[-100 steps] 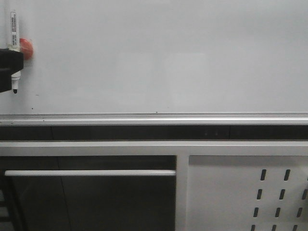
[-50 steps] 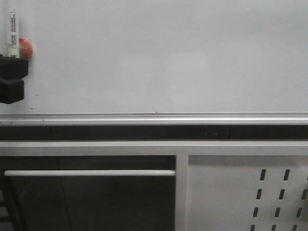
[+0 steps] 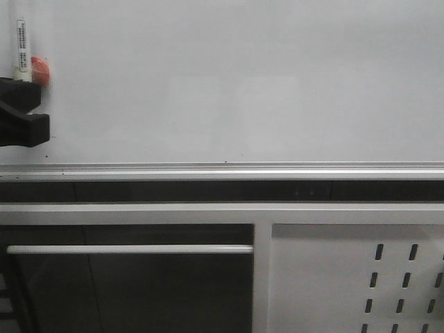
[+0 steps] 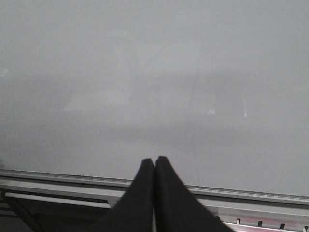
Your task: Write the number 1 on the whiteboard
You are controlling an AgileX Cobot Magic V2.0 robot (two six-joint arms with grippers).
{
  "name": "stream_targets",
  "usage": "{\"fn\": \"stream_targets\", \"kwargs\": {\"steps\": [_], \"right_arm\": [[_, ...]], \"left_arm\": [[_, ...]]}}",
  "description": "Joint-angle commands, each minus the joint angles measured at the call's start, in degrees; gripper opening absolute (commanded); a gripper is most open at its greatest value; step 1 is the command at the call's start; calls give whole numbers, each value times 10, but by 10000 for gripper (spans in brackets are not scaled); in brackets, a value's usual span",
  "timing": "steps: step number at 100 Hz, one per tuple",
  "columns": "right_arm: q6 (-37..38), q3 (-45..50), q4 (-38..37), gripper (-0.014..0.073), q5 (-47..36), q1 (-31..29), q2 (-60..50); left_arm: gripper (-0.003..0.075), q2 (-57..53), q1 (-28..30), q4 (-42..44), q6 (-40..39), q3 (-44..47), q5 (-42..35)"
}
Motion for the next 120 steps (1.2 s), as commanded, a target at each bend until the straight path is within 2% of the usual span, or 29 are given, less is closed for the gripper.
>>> {"fn": "stream_targets", "kwargs": {"steps": [1,17,32,49,57,67,81,94,103,114,120], "right_arm": [[-5,-18,8,-74,-36,0,13],[-5,-18,8,-74,-29,0,13],[-9,-18,11,-74,-7,0,13],[-103,-18,104,-74,11,0,19],[-116,-18,131,-74,23,0,36],[-124,-18,150,-74,43,0,64],[-178,-18,198,-74,46,9,97],[-187,-19,208,-74,67,12,125],[-219,-19,208,-74,76,12,137],[-237,-19,220,-74,70,14,144],[-249,-19,238,-74,69,20,148]], "left_arm": [[-18,-11,-4,0,-6,-13,-49],[-18,-16,-4,19,-6,1,-53],[-18,-48,-4,126,-3,25,-44],[-18,-107,-4,237,0,31,32],[-18,-137,-4,264,0,29,68],[-18,-179,-4,296,0,18,156],[-18,-253,-16,335,0,-21,294],[-18,-313,-49,355,0,-93,477],[-18,-328,-77,387,0,-147,595],[-18,-331,-119,394,0,-193,697],[-18,-331,-136,395,0,-204,715]]}}
